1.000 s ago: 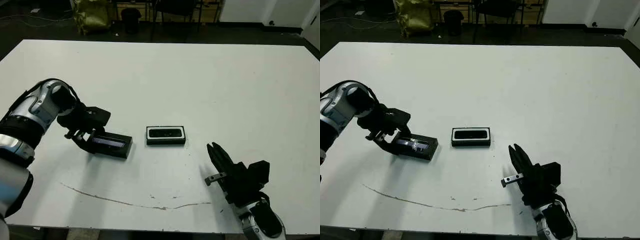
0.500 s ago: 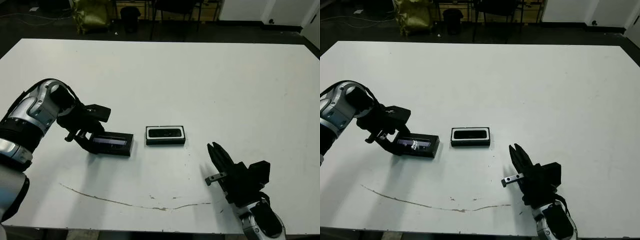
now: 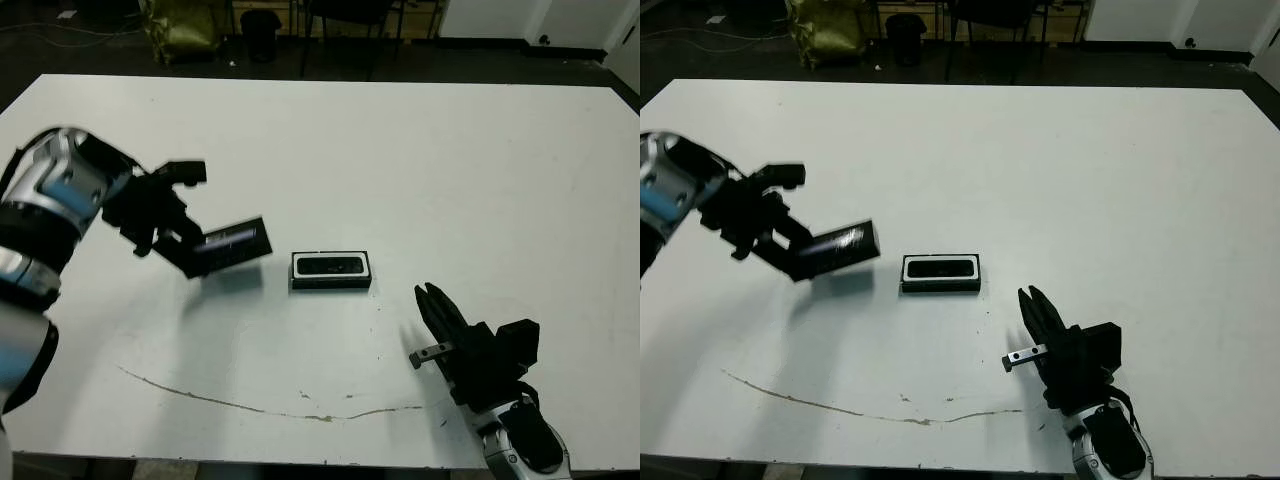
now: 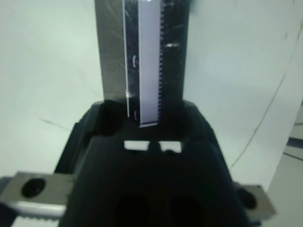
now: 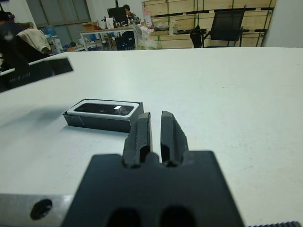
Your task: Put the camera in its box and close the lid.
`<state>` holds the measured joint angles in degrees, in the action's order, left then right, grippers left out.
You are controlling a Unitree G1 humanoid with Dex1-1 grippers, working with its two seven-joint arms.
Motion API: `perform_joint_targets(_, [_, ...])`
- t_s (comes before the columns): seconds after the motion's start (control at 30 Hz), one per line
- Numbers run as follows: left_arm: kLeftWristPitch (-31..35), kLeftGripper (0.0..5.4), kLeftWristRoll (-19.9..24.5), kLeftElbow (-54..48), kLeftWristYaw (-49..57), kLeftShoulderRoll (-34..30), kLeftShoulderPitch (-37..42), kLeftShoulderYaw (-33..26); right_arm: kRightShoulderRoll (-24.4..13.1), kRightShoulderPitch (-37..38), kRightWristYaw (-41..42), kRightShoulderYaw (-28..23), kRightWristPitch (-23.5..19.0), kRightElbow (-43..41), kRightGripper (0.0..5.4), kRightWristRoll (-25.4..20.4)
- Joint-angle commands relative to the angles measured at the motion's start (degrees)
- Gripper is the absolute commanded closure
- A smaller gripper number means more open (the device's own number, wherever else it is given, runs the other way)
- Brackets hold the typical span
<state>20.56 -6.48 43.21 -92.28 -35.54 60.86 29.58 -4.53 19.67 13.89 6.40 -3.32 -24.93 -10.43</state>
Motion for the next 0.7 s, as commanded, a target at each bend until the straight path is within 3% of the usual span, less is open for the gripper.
perform_joint_targets(0.03, [-0.28,3.15,-1.59,0.45,0.11,1.13,2.06,-0.18,-0.17,0.37,-0.75,0.12,-1.58,0.21,5.4,0.15])
perform_joint_targets(0.37, [-3.21,3.15,-3.1,-2.87,1.18,6.5,2.97,0.26,-0.05,0.92,-1.13,0.74,-0.5,0.68,5.4,0.12])
perform_joint_targets(0.7, [-0.78,3.15,-1.91,-10.15,1.27,10.28,-0.8,0.3,0.01,1.37,-1.97,1.05,-1.85,-0.36,5.4,0.4])
